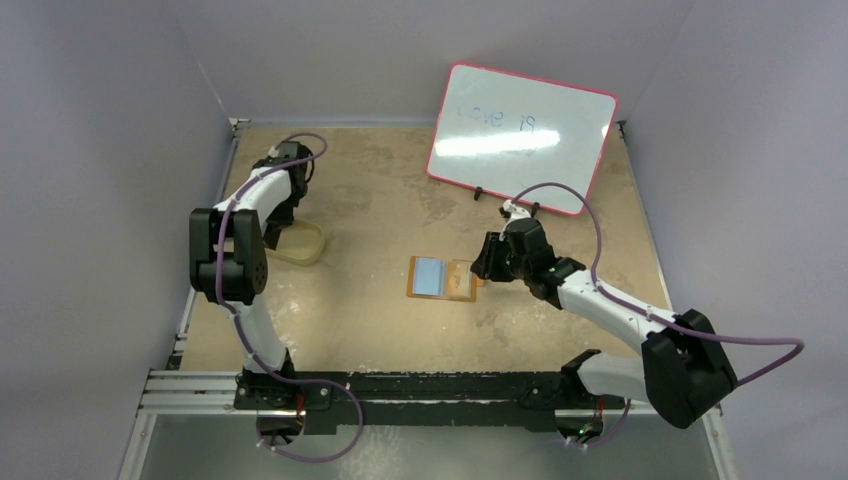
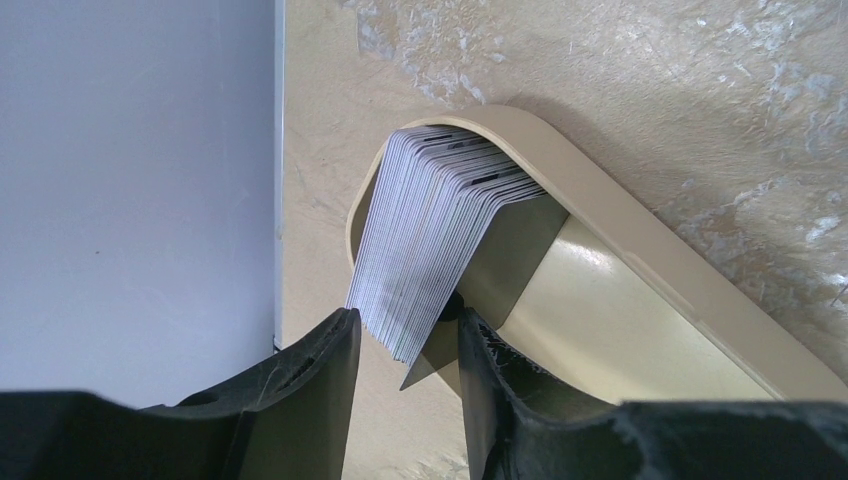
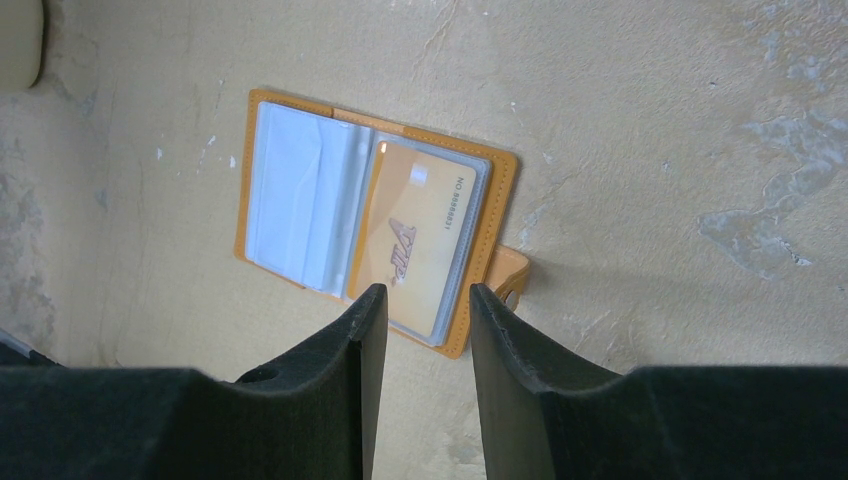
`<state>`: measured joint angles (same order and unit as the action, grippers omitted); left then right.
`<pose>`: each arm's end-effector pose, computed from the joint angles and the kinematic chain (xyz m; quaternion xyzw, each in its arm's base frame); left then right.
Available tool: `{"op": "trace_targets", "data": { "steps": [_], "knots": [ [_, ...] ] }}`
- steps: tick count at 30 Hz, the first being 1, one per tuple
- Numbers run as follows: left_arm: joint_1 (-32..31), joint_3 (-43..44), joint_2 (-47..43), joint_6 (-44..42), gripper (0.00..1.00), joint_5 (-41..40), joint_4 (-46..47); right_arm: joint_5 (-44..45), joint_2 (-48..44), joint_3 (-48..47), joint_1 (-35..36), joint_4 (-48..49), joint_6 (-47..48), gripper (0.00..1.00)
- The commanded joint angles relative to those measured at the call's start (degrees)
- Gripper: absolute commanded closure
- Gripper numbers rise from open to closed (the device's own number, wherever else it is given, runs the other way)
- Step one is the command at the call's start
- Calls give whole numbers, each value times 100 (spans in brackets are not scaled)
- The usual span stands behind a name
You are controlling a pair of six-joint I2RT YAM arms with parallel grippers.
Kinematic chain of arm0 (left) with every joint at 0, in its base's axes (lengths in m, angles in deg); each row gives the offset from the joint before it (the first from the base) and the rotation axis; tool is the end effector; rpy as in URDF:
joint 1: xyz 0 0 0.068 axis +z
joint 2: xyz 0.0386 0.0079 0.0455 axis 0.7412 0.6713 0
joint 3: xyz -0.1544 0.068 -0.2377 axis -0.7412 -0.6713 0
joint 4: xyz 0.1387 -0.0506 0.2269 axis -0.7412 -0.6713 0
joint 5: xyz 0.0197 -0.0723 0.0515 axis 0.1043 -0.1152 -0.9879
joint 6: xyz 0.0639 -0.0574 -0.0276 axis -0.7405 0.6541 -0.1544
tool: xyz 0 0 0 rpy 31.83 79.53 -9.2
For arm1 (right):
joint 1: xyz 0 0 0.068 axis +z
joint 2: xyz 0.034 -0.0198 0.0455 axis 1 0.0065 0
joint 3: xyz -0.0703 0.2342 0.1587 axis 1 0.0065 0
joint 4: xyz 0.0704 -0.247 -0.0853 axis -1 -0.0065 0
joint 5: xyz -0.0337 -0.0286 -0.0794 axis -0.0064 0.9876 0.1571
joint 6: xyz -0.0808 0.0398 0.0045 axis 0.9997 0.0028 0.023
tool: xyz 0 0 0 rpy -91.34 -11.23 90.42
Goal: Put the credit cards into the card holder
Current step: Pick up the credit card from the storage box.
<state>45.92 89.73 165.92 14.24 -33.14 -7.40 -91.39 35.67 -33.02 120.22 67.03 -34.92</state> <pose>0.4007 0.0379 0.1774 -0.0920 0.9295 0.3227 0.1532 0.2496 0.1520 0.1948 0.0055 0.8855 0.2616 0.3841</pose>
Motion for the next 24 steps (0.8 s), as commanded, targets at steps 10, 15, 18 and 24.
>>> {"op": "trace_targets", "data": {
  "steps": [10,15,18,24],
  "knots": [
    [24,324,76,-158,72,-49,-120,-94,2,-138,9,173,65,61],
    [-35,408,119,-135,80,-59,-228,-91,-10,-139,9,147,64,61],
    [-100,489,85,-142,82,-123,-266,-91,-21,-134,9,143,65,61],
    [-155,700,-7,-93,97,39,-460,-141,-22,-133,14,138,-1,61]
  ]
}}
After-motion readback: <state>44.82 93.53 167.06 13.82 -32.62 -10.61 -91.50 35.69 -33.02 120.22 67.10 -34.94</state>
